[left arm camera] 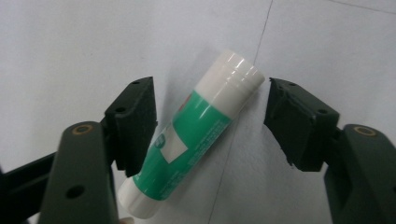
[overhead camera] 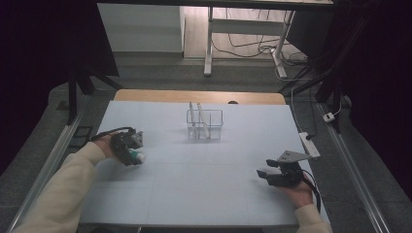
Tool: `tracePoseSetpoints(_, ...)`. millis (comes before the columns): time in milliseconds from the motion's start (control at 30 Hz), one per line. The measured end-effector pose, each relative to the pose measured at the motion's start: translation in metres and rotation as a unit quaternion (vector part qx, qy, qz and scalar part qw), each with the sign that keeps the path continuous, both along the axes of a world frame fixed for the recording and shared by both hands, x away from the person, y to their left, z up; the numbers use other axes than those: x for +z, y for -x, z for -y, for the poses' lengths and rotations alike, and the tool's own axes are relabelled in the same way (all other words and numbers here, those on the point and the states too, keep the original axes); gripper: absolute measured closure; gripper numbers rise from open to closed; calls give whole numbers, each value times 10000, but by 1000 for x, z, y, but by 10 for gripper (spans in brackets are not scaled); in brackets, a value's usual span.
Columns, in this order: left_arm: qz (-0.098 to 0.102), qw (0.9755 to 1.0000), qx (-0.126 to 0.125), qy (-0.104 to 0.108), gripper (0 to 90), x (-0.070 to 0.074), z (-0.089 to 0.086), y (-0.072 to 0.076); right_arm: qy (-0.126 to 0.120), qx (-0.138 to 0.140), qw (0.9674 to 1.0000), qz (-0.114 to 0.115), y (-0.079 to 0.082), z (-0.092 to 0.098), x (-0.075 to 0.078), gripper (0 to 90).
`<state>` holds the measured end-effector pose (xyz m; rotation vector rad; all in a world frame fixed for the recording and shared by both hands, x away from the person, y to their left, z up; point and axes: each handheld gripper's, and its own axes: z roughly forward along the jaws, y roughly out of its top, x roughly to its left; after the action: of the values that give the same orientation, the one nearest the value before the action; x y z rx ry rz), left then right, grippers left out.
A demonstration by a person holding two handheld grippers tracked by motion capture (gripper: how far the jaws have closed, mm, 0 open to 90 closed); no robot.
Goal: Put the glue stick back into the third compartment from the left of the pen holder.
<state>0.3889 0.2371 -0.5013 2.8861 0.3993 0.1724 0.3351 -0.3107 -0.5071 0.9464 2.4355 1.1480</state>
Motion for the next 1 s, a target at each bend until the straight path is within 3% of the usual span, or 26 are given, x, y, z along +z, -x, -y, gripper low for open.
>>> tracePoseSetpoints(267,-71,9997,-244,-11,455,-5,2,-1,-10,5,10000,-12,0,0,0,361)
tracePoseSetpoints(367,-92,9994,-331,-78,539,-8,4,-2,-8,-6,10000,-20,0,0,0,361)
tracePoseSetpoints(500,-180,9988,-461,-7,641,-8,2,-1,8,-10,10000,-25,0,0,0,360)
tracePoseSetpoints(800,-165,9988,-456,-2,650,-8,2,0,-10,-13,10000,-10,0,0,0,361)
tracePoseSetpoints(1000,-79,9996,-269,34,651,-3,0,0,-12,-11,10000,0,0,1,0,361)
